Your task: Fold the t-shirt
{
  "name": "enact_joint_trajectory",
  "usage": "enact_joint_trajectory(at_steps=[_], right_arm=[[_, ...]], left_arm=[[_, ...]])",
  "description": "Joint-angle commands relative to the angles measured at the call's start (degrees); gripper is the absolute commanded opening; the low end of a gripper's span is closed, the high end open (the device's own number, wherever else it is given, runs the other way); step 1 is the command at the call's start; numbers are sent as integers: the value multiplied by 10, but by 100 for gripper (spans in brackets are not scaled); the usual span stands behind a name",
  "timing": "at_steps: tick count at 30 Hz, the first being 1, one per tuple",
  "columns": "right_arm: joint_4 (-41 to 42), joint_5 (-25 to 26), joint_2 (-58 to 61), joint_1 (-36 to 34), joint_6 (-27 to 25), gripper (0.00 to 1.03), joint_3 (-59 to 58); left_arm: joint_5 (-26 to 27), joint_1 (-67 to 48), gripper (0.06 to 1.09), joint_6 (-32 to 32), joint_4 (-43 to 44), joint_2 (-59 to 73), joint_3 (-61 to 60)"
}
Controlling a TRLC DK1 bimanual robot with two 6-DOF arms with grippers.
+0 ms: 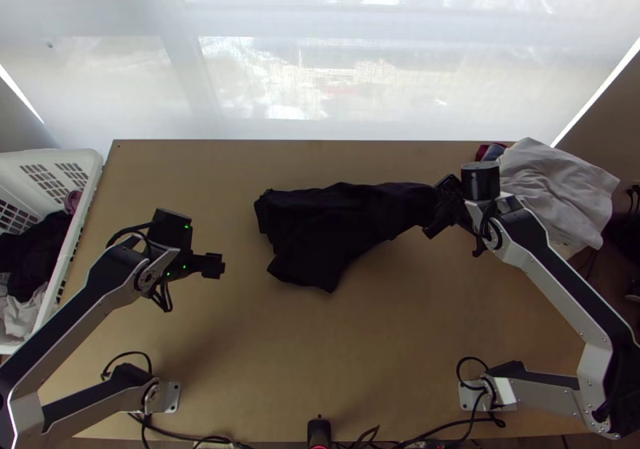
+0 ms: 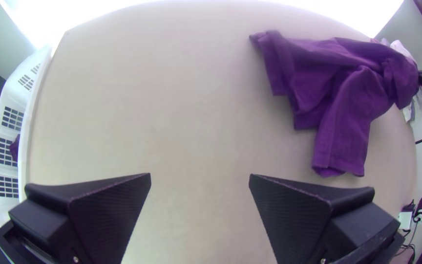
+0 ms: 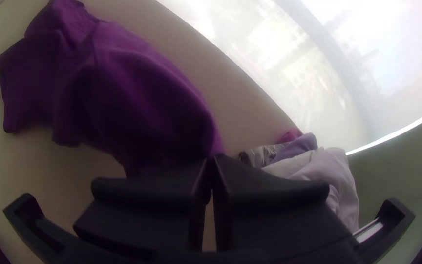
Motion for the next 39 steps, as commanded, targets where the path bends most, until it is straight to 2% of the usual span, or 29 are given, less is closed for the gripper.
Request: enact_joint_trajectory(at_steps=[1, 4, 12, 27, 31, 33, 34, 37, 39], right_arm=[[5, -4, -20, -21, 10, 3, -35], [5, -4, -21, -5, 14, 3, -34], [5, -3, -22, 14, 22, 3, -28], [3, 0, -28, 15, 22, 3, -34], [3, 0, -29, 15, 21, 3, -37], [4, -1, -31, 15, 21, 3, -39], [4, -1, -32, 15, 21, 3, -42], [4, -1, -34, 15, 22, 3, -50], [4, -1, -36, 16, 23, 3, -54]], left_arm=[[0, -51, 104, -28, 50, 123, 80], [-2, -63, 104, -33, 83, 174, 112], [-6, -91, 103, -49, 86, 298, 203], [-6, -126, 103, -82, 78, 406, 287], [-6, -127, 81, -95, 79, 416, 295], [-6, -128, 65, -97, 86, 417, 294], [-6, -128, 54, -97, 92, 417, 294], [-5, -128, 9, -88, 108, 417, 295], [-4, -128, 9, -87, 105, 417, 297]])
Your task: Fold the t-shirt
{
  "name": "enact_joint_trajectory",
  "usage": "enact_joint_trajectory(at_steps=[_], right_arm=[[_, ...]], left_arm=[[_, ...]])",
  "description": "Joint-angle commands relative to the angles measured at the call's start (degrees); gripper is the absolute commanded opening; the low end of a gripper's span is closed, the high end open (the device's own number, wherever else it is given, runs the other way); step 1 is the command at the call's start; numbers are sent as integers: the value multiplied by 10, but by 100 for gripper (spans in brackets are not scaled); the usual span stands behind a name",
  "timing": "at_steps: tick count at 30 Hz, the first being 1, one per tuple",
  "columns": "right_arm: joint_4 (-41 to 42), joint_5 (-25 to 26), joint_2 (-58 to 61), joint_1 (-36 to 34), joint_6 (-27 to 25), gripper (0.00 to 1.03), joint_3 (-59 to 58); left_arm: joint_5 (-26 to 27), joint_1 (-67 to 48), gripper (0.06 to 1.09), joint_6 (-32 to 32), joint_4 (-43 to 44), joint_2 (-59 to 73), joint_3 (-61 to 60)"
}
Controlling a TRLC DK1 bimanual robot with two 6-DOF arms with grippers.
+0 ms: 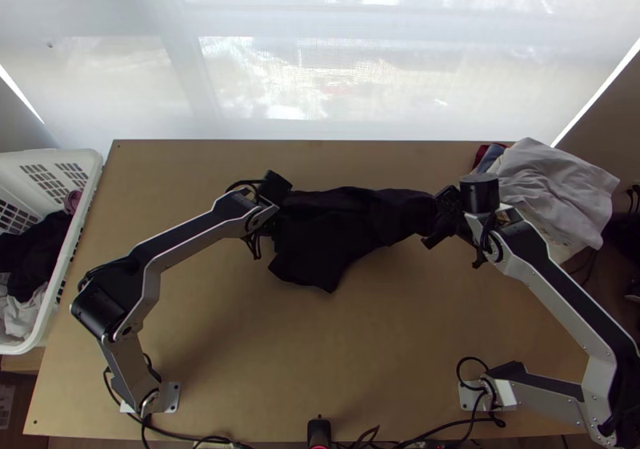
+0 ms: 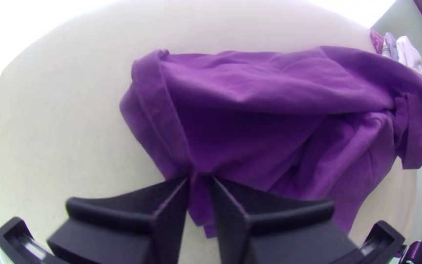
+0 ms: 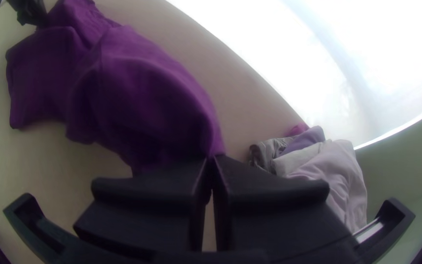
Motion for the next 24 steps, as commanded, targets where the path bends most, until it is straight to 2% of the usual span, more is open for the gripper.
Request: enact_joint_trajectory(at_steps=[1, 13, 19, 24], right_arm=[[0, -1, -5, 3, 1, 3, -13], [-9, -1, -18, 4, 0, 3, 74], [-29, -2, -18, 25, 0, 3, 165], [-38, -2, -19, 45, 6, 3, 242]], left_arm=[[3, -1, 9, 5, 9, 6, 7], [3, 66, 9, 5, -47, -126, 51], [2, 114, 9, 5, -84, -190, 118], [2, 161, 9, 4, -122, -213, 220]])
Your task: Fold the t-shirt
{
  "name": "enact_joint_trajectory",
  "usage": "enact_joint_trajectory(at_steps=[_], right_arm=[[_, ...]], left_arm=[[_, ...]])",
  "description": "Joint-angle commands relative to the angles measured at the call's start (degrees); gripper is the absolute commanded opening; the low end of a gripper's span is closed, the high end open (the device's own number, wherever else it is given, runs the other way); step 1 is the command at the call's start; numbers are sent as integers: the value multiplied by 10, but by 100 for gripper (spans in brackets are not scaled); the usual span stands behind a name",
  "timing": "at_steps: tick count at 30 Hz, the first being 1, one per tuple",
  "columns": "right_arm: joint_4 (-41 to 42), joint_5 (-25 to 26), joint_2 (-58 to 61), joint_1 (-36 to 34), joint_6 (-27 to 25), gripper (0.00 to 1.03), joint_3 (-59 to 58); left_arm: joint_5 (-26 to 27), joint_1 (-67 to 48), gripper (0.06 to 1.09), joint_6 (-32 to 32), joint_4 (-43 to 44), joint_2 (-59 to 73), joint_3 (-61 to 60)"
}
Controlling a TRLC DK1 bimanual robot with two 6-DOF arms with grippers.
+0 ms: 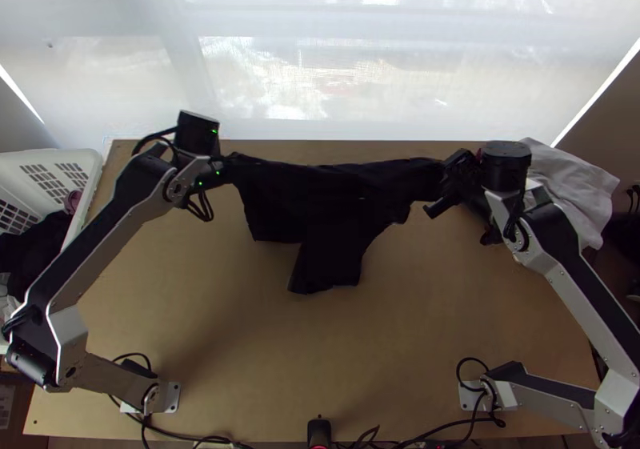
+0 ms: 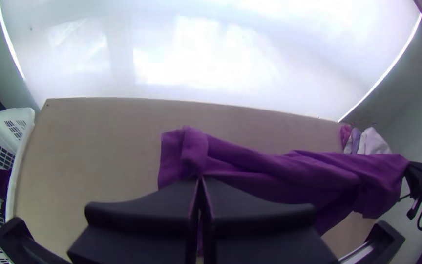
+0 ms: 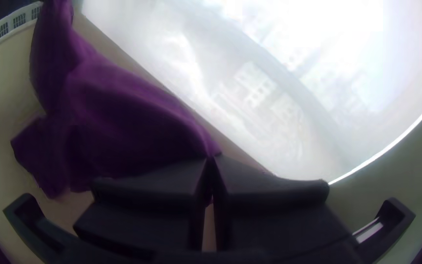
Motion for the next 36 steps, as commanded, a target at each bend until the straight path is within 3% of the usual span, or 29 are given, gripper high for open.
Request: enact_joint_trajectory(at_steps=[1, 11, 23, 36], right_arm=[[-12, 1, -1, 25, 7, 3, 106], [-15, 2, 2, 81, 12, 3, 240], [-55, 3, -26, 107, 19, 3, 271], [-152, 5, -134, 172, 28, 3, 268]], left_arm=[[-1, 66, 9, -2, -47, -45, 129], [-1, 122, 9, 6, -108, -58, 341], [8, 94, 9, 21, -149, -126, 331], [29, -42, 9, 33, -250, -220, 328]])
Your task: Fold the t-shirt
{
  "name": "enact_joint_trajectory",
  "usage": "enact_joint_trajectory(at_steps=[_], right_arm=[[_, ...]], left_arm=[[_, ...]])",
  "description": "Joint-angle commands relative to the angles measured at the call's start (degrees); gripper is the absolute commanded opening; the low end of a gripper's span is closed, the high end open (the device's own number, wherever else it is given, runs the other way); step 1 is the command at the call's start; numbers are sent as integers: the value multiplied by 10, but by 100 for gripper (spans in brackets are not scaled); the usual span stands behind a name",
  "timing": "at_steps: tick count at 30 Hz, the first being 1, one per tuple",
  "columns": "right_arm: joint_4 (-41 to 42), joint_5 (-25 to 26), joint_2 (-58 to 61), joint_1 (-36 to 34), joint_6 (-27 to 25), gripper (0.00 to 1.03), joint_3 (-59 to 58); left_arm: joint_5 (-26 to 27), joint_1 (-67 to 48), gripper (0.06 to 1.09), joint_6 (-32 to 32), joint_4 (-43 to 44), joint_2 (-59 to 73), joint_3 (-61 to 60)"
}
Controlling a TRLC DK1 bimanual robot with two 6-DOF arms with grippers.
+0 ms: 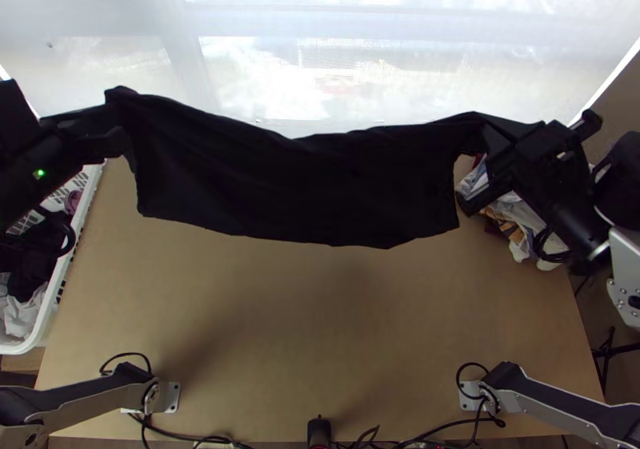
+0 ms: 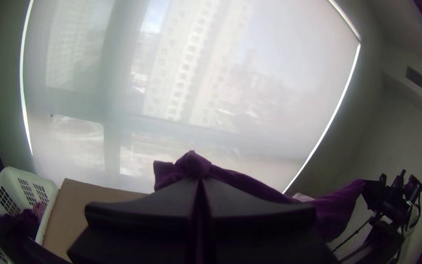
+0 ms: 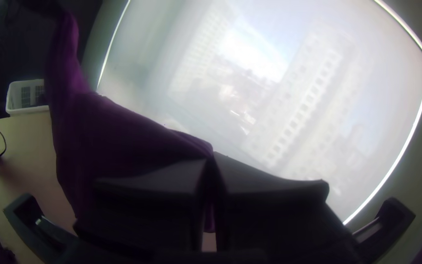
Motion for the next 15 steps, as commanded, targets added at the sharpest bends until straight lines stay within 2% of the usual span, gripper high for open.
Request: enact_joint_trajectory(at_steps=[1, 8, 15], right_arm=[[-67, 4, -63, 44, 11, 3, -1], [-167, 4, -124, 64, 39, 3, -21], [-225, 0, -182, 92, 63, 3, -99]], left_arm=[[12, -71, 9, 2, -71, -56, -2], [50, -72, 9, -25, -167, -135, -43], [49, -55, 9, -29, -176, -234, -186]])
